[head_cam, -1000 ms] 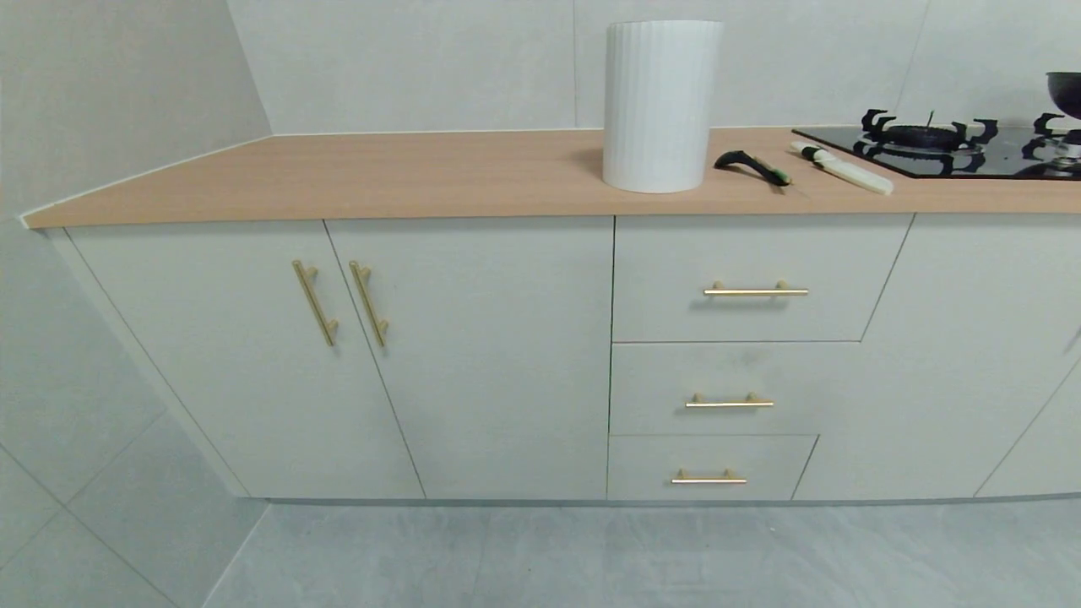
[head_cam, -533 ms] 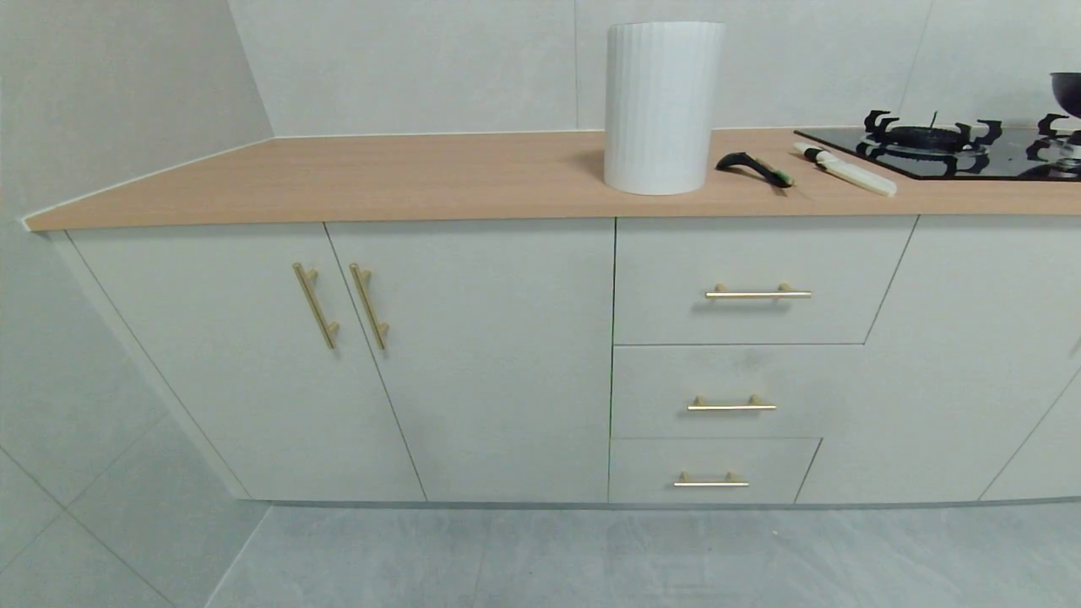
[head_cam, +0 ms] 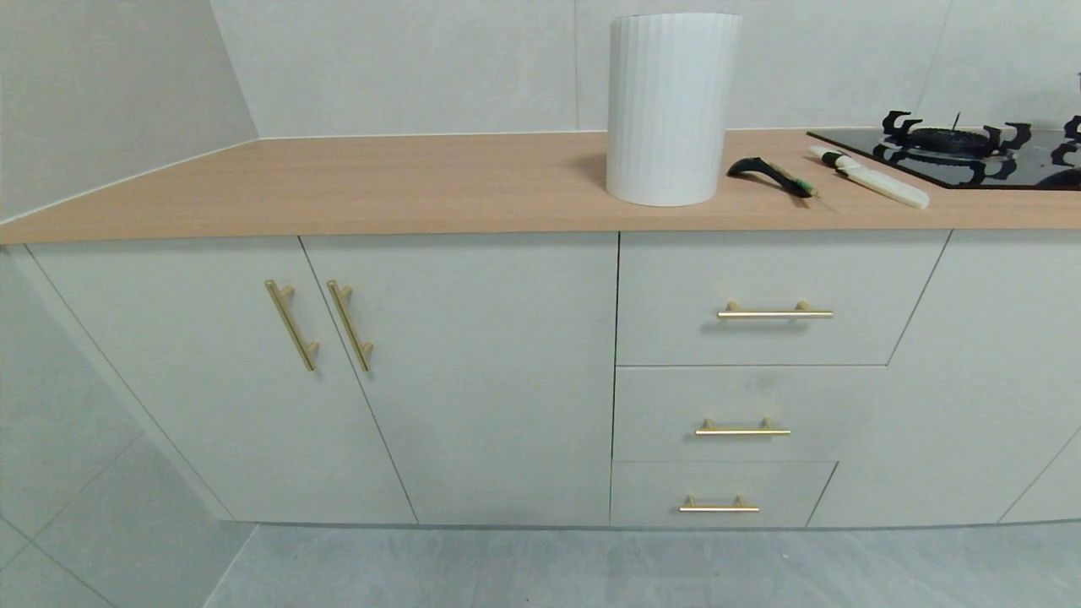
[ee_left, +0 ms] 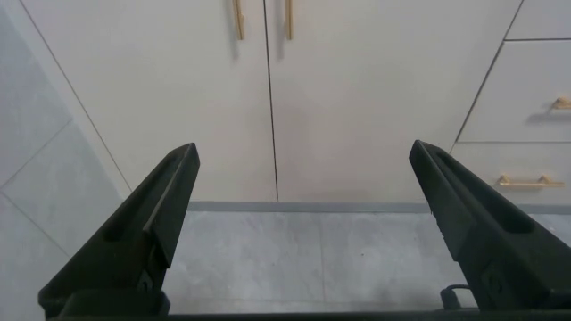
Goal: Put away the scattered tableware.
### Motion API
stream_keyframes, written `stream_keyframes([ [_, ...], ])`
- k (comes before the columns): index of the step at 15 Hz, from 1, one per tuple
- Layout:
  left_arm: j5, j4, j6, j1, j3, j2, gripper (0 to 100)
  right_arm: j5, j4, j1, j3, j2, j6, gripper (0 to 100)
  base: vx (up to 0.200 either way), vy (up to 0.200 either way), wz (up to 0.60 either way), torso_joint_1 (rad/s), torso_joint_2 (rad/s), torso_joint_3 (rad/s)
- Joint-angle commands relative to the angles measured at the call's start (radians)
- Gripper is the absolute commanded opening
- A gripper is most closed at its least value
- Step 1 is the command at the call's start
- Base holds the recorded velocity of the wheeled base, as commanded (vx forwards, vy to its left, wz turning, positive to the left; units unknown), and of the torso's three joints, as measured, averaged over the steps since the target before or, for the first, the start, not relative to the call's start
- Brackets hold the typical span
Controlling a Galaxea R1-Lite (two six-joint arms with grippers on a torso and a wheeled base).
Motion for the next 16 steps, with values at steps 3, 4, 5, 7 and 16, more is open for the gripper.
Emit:
stream_keyframes([
  [3,0.001,0.0,0.0,0.0,0.0,0.0,100,0.001,-0.001,0.001,0.0,0.0,0.008,100,0.0,0.0,0.0,0.0,0.0,0.0],
  [4,0.001,0.0,0.0,0.0,0.0,0.0,100,0.003,-0.001,0.0,0.0,0.0,0.004,100,0.0,0.0,0.0,0.0,0.0,0.0],
  [5,0.001,0.0,0.0,0.0,0.0,0.0,100,0.003,-0.001,0.001,0.0,0.0,-0.002,100,0.0,0.0,0.0,0.0,0.0,0.0],
  [7,0.001,0.0,0.0,0.0,0.0,0.0,100,0.005,-0.001,0.0,0.0,0.0,-0.01,100,0.0,0.0,0.0,0.0,0.0,0.0],
  [16,0.001,0.0,0.0,0.0,0.0,0.0,100,0.034,-0.003,0.081,-0.187,0.291,-0.007,100,0.0,0.0,0.0,0.0,0.0,0.0],
])
